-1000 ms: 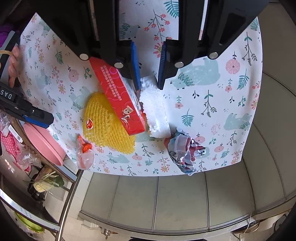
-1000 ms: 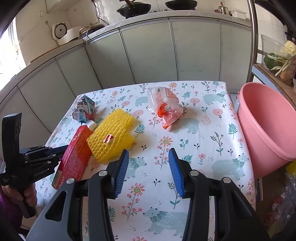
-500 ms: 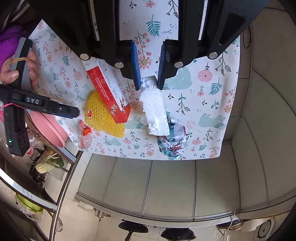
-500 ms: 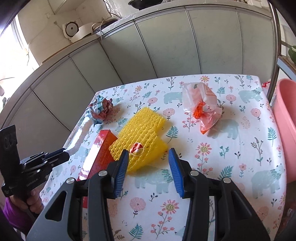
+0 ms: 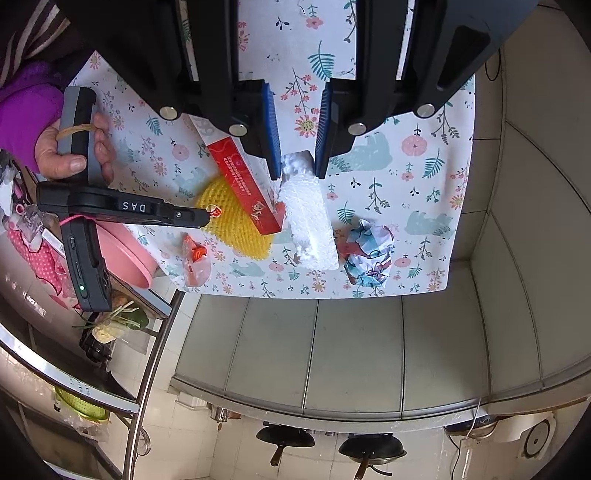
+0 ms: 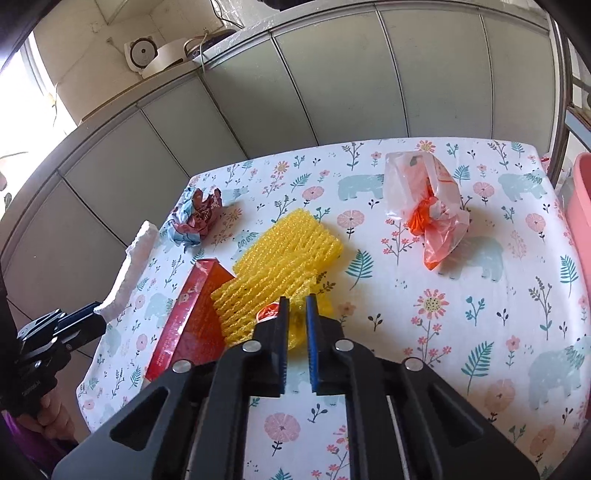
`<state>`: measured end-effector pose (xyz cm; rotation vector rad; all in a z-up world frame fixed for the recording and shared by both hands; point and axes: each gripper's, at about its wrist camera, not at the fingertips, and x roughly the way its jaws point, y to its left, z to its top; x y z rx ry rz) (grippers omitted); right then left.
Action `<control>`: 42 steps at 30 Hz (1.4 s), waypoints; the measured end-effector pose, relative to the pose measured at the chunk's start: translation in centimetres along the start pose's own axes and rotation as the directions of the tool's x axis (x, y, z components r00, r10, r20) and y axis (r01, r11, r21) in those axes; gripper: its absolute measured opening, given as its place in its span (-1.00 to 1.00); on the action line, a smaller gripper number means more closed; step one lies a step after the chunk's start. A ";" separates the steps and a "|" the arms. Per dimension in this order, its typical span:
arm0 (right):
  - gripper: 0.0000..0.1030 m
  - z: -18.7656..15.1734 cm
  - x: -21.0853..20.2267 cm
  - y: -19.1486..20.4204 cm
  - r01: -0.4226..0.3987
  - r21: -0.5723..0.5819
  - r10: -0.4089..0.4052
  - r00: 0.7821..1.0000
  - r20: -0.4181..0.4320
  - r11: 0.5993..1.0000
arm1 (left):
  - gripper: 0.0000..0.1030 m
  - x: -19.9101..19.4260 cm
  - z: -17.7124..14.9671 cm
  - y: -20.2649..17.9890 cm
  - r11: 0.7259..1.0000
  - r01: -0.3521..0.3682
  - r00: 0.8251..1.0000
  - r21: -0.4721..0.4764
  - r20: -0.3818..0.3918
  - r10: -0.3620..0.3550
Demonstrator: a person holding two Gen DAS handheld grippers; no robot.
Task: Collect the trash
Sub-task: 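Carry the foam strip and mesh net over the pink bucket and open both grippers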
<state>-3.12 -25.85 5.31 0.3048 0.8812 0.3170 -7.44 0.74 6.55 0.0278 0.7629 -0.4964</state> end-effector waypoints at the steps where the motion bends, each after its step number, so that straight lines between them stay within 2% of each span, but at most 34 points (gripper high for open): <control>1: -0.85 -0.1 -0.6 0.0 -0.005 -0.001 0.005 1.000 0.015 1.000 | -0.65 -0.1 0.1 0.0 1.000 0.000 1.000 0.000 0.003 0.000; 8: -0.86 -0.2 -5.5 -0.8 -0.011 0.021 0.009 0.993 0.114 1.000 | -0.65 -1.2 0.9 -1.2 1.000 0.006 0.999 0.019 0.043 -0.007; 14: -0.86 0.1 -10.0 -2.6 0.061 0.044 -0.069 0.973 0.218 0.997 | -0.65 -1.4 2.6 -4.1 0.997 0.048 0.996 0.068 0.078 -0.054; 17: -0.86 0.3 -12.0 -4.2 0.106 0.077 -0.122 0.957 0.264 0.991 | -0.65 -0.9 3.6 -5.9 0.992 0.081 0.992 0.092 0.086 -0.089; 22: -0.86 0.2 -15.6 -7.7 0.180 0.154 -0.223 0.916 0.334 0.972 | -0.65 0.4 5.5 -9.5 0.979 0.160 0.982 0.125 0.078 -0.170; 31: -0.86 -0.9 -19.7 -14.3 0.296 0.307 -0.403 0.829 0.389 0.905 | -0.65 3.7 8.5 -18.2 0.928 0.276 0.955 0.248 0.041 -0.295; 34: -0.86 -1.3 -20.1 -16.2 0.316 0.346 -0.440 0.811 0.385 0.884 | -0.65 5.4 9.1 -21.1 0.909 0.307 0.947 0.282 0.008 -0.322; 42: -0.85 -1.9 -19.8 -19.9 0.361 0.396 -0.504 0.786 0.359 0.844 | -0.65 10.7 10.7 -27.7 0.871 0.372 0.927 0.321 -0.078 -0.367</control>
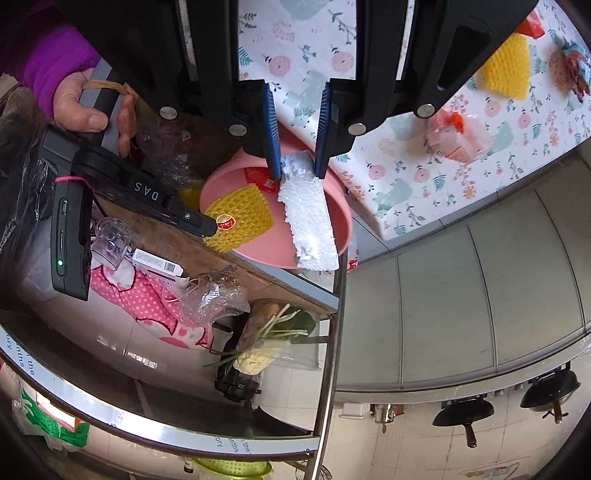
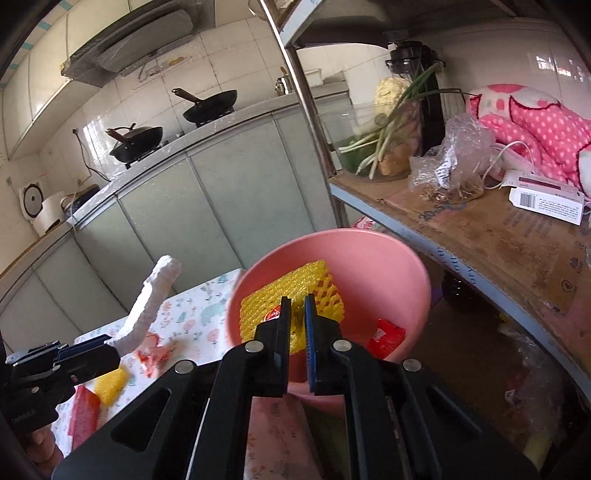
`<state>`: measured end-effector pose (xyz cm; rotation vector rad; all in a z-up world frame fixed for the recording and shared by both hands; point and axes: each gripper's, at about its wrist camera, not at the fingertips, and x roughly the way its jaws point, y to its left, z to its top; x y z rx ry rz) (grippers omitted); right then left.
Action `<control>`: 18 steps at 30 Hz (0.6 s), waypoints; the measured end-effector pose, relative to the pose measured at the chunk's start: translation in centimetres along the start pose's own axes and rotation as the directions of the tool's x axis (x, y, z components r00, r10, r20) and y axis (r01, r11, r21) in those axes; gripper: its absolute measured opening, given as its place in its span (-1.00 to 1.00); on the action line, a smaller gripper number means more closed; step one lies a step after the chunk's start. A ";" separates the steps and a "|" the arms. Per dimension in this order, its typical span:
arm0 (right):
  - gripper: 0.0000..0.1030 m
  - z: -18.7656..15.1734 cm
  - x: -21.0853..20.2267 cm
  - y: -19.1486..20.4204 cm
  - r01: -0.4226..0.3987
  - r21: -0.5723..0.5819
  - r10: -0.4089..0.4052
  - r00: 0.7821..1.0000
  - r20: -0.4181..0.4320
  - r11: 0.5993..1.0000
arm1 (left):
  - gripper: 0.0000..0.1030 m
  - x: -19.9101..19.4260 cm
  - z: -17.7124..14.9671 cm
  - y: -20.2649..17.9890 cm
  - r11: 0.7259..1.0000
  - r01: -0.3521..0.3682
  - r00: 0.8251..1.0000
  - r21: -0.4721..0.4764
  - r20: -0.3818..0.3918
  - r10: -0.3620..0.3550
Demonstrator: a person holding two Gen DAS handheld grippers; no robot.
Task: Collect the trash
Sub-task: 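Carry the foam strip and mesh net over the pink bucket and open both grippers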
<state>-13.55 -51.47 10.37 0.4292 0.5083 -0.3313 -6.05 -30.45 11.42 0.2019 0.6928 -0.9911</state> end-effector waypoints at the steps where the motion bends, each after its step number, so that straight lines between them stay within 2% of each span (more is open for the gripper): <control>1: -0.85 -0.1 0.2 -0.2 0.008 -0.003 -0.008 1.000 0.000 1.000 | -0.65 0.8 0.3 -0.2 1.000 0.006 1.000 0.001 -0.010 -0.006; 9: -0.85 -1.0 2.0 -1.6 0.049 -0.005 -0.050 0.998 -0.029 0.999 | -0.65 7.3 1.0 -1.5 1.000 0.027 0.996 0.005 -0.085 -0.027; 14: -0.83 -1.2 2.8 -2.0 0.059 -0.008 -0.060 0.997 -0.051 0.998 | -0.63 9.4 1.5 -1.4 0.999 0.036 0.994 -0.011 -0.100 -0.037; 16: -0.69 -1.2 3.1 -2.0 0.066 -0.006 -0.066 0.996 -0.062 0.998 | -0.59 9.8 1.7 -1.2 0.999 0.024 0.994 -0.029 -0.103 -0.027; 18: -0.47 -1.3 3.2 -2.1 0.065 -0.001 -0.064 0.996 -0.065 0.998 | -0.51 10.0 1.7 -0.8 0.998 0.034 0.993 -0.060 -0.111 -0.041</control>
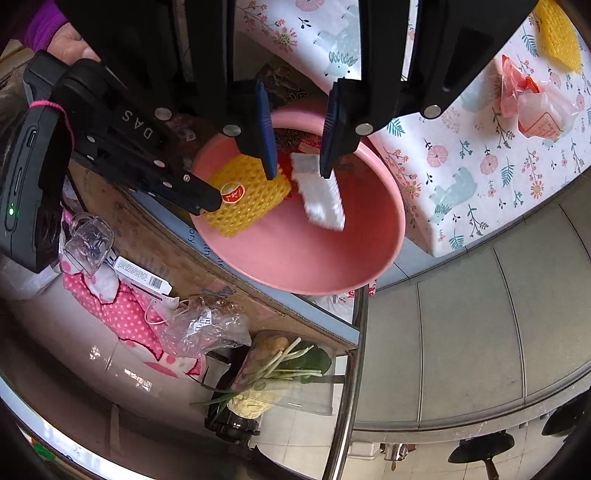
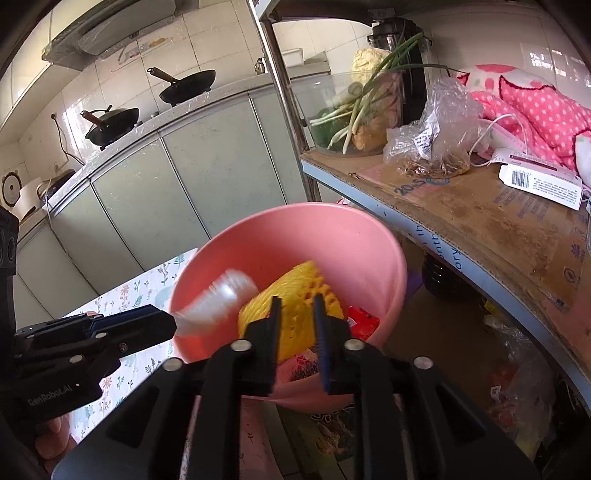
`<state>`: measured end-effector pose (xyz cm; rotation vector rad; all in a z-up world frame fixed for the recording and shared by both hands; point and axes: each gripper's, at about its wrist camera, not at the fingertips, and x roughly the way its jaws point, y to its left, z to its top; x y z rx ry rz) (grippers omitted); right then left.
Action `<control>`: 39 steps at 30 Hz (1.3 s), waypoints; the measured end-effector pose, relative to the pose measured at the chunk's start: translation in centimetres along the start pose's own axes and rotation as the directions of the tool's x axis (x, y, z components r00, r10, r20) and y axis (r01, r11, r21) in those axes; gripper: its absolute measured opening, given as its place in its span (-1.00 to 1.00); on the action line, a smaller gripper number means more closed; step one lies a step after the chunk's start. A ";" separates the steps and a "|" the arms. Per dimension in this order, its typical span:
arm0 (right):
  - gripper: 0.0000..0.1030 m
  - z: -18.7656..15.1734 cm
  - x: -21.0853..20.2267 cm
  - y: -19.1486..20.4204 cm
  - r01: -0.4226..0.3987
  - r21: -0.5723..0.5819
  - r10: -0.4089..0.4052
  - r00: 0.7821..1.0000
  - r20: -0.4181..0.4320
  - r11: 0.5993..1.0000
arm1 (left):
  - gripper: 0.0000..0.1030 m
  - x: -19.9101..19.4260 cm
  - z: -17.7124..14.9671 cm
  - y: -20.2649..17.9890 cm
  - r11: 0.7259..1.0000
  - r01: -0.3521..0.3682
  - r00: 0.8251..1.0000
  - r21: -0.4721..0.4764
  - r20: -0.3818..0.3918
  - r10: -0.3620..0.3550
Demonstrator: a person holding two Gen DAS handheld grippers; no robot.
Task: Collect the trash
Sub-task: 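Carry the foam strip and mesh net over the pink bucket and open both grippers, then move both open grippers back over the table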
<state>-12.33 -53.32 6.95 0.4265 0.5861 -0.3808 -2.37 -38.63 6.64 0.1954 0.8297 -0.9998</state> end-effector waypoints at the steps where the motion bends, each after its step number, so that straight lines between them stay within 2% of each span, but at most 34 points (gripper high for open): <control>1: -0.44 0.0 0.0 0.0 -0.001 0.001 0.001 1.000 -0.001 1.000 | -0.47 0.0 0.0 0.2 1.000 -0.001 1.000 -0.013 -0.004 0.001; 3: -0.37 -0.1 0.0 0.0 0.001 0.000 -0.001 1.000 -0.001 1.000 | -0.45 0.1 0.0 0.6 0.999 -0.001 1.000 -0.033 -0.010 0.000; 10: -0.36 -0.4 -0.4 0.6 0.004 -0.015 -0.004 1.000 -0.005 1.000 | -0.39 -0.9 -0.3 1.3 0.998 -0.003 1.000 -0.063 -0.009 0.003; 13: -0.36 -0.5 -0.9 1.0 -0.002 -0.021 0.002 1.000 -0.004 1.000 | -0.31 -1.8 -0.6 1.3 0.998 -0.003 1.000 -0.062 0.003 0.003; 20: -0.35 -1.3 -2.3 2.5 -0.038 -0.046 0.037 0.999 -0.017 0.998 | -0.30 -4.6 -1.2 1.4 0.998 -0.004 0.999 -0.067 0.043 0.007; 32: -0.35 -2.1 -5.0 6.6 -0.116 -0.118 0.115 0.993 -0.013 0.986 | -0.30 -11.9 -4.0 2.5 0.995 -0.072 0.990 -0.068 0.119 0.080; 39: -0.35 -3.2 -5.8 9.5 -0.170 -0.168 0.166 0.985 -0.038 0.971 | -0.30 -17.2 -6.7 5.1 0.981 -0.155 0.971 -0.115 0.164 0.173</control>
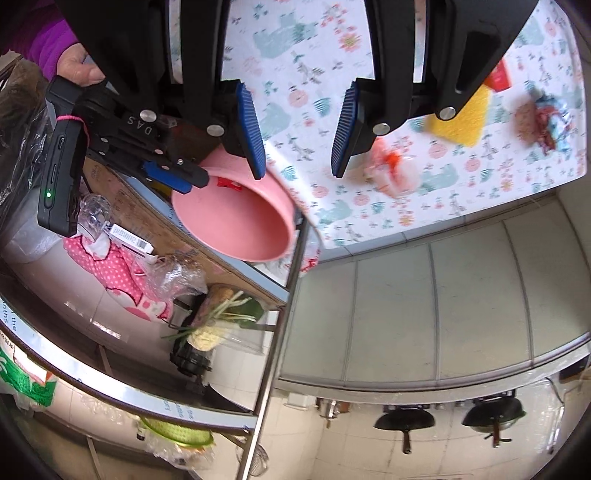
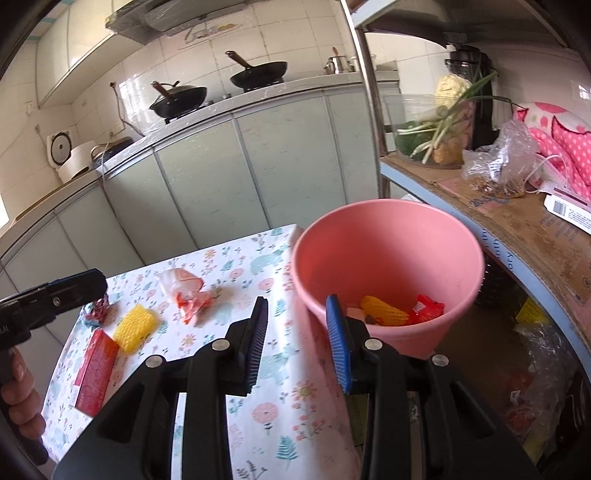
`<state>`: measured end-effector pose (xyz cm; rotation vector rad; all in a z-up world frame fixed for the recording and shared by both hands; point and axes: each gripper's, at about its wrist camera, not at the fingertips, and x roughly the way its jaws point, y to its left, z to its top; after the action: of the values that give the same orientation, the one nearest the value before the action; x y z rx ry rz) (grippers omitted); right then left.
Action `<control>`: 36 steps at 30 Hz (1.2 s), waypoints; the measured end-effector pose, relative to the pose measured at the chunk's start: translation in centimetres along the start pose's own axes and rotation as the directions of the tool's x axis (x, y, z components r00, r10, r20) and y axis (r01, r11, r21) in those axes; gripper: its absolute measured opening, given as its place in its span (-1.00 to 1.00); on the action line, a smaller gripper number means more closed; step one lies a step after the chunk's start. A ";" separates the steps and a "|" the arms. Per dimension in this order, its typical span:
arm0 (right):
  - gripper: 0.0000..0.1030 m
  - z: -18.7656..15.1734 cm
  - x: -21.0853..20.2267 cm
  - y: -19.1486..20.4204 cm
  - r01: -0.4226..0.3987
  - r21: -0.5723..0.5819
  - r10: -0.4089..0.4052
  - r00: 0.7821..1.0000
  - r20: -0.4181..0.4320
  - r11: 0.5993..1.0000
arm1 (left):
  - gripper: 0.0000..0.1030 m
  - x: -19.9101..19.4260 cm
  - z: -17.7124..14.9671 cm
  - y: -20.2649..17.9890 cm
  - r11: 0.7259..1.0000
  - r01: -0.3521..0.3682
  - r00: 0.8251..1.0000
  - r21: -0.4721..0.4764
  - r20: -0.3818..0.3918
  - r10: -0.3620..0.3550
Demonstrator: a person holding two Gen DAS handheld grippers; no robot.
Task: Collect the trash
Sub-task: 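Move both open grippers back over the table, then grasp the red-and-white box with the left gripper while the right gripper grasps the clear bag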
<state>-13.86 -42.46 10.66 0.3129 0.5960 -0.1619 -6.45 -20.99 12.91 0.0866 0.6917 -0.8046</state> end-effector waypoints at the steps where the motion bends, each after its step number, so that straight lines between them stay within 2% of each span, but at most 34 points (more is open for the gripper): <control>1: -0.35 -0.1 0.0 0.3 -0.007 -0.006 0.007 1.000 -0.003 1.000 | -0.29 -0.6 -0.3 0.5 1.000 -0.018 1.000 -0.004 0.004 0.018; 4: -0.35 -0.4 0.0 1.6 -0.033 -0.029 0.033 0.999 -0.009 0.999 | -0.16 -2.6 -1.6 2.4 0.997 -0.079 0.997 -0.020 0.013 0.079; 9: -0.35 -1.0 0.3 3.5 -0.066 -0.059 0.064 0.997 -0.030 0.996 | -0.14 -5.5 -4.1 5.9 0.981 -0.175 0.984 -0.084 0.013 0.176; 15: -0.35 -1.8 0.7 5.2 -0.099 -0.086 0.094 0.994 -0.060 0.991 | -0.13 -7.6 -7.5 9.5 0.950 -0.260 0.966 -0.171 -0.032 0.258; 19: -0.35 -2.1 0.9 6.0 -0.112 -0.100 0.105 0.992 -0.074 0.989 | -0.13 -7.9 -9.6 10.6 0.937 -0.280 0.960 -0.210 -0.078 0.270; 24: -0.35 -2.3 1.0 6.6 -0.120 -0.107 0.111 0.990 -0.084 0.987 | -0.13 -7.3 -11.6 10.4 0.935 -0.276 0.959 -0.224 -0.131 0.252; 30: -0.35 -2.7 1.3 7.1 -0.129 -0.113 0.118 0.988 -0.104 0.985 | -0.13 -5.3 -12.7 9.6 0.938 -0.294 0.947 -0.186 -0.189 0.259; 36: -0.35 -2.9 2.1 7.8 -0.149 -0.117 0.133 0.983 -0.130 0.982 | -0.13 -3.8 -12.9 10.4 0.923 -0.331 0.932 -0.196 -0.223 0.287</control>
<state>-11.82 -34.29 9.03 0.2424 0.6987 0.0322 -8.10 -7.04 3.24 0.0609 0.9224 -0.4091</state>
